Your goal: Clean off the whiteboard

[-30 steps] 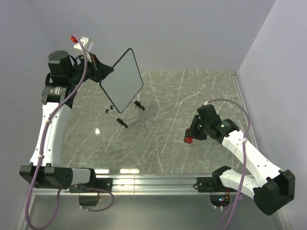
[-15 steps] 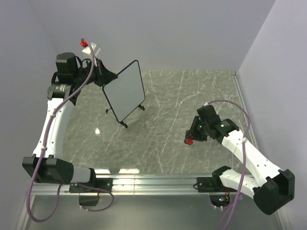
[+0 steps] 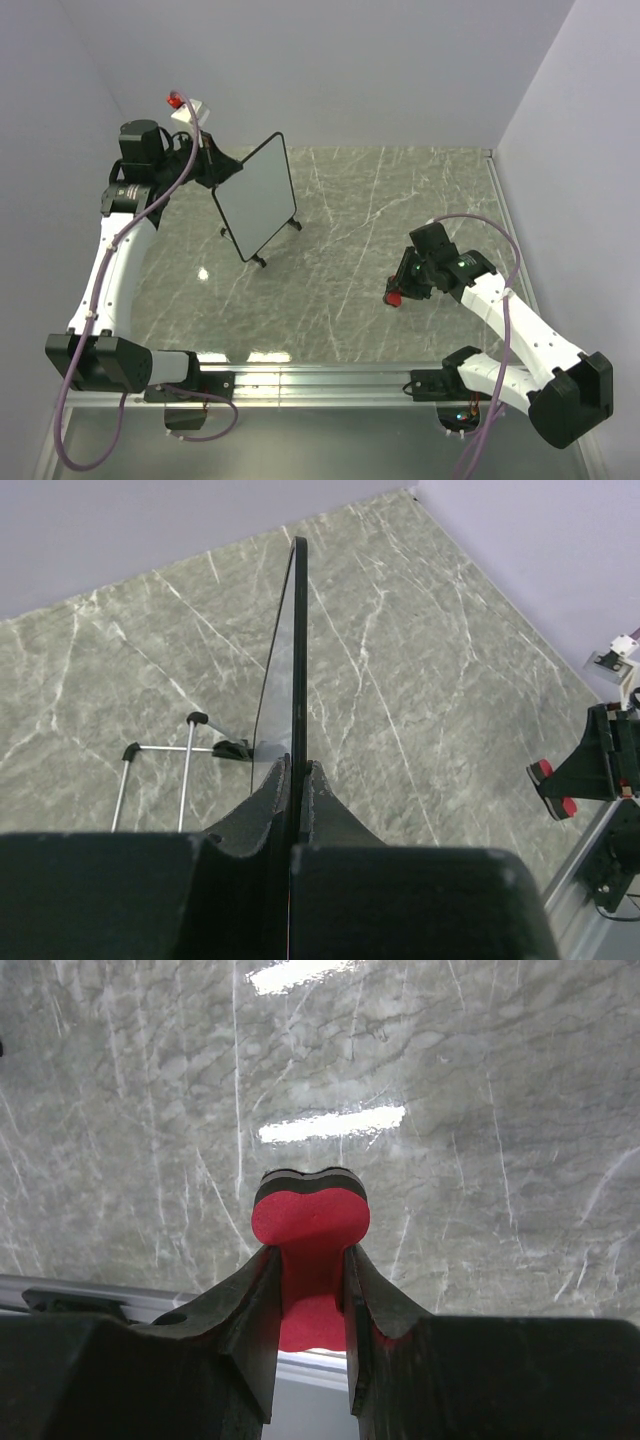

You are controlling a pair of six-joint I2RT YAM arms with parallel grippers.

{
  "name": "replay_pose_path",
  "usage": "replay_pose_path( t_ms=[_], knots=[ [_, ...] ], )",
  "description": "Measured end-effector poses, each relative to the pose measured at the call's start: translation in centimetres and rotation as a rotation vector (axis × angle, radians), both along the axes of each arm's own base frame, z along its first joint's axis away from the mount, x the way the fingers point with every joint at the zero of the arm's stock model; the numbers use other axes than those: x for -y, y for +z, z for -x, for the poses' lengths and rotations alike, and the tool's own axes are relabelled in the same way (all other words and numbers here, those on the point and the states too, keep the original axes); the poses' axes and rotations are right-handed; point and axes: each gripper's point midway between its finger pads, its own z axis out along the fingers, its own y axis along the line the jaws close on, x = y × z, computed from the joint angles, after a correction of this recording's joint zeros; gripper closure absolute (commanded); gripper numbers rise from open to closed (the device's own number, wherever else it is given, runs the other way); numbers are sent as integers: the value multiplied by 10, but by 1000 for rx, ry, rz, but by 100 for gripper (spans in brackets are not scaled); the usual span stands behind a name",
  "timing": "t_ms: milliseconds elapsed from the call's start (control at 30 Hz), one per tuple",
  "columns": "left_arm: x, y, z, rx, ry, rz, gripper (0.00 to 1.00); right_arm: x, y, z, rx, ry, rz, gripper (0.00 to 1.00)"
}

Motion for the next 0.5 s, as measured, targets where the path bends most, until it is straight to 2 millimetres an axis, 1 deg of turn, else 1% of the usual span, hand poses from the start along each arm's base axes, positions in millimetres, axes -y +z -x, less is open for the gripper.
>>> replay_pose_path(
  t_ms=[300,367,500],
  knots=[
    [-4,2,-5,30,19,-20,100,-1,0,0,-3,-5,-5,100],
    [-4,-2,-5,27,19,-20,99,-1,0,0,-4,-5,-5,100],
    [-4,-18,-7,-2,19,-21,99,-1,-1,0,-8,-6,-4,100]
  ],
)
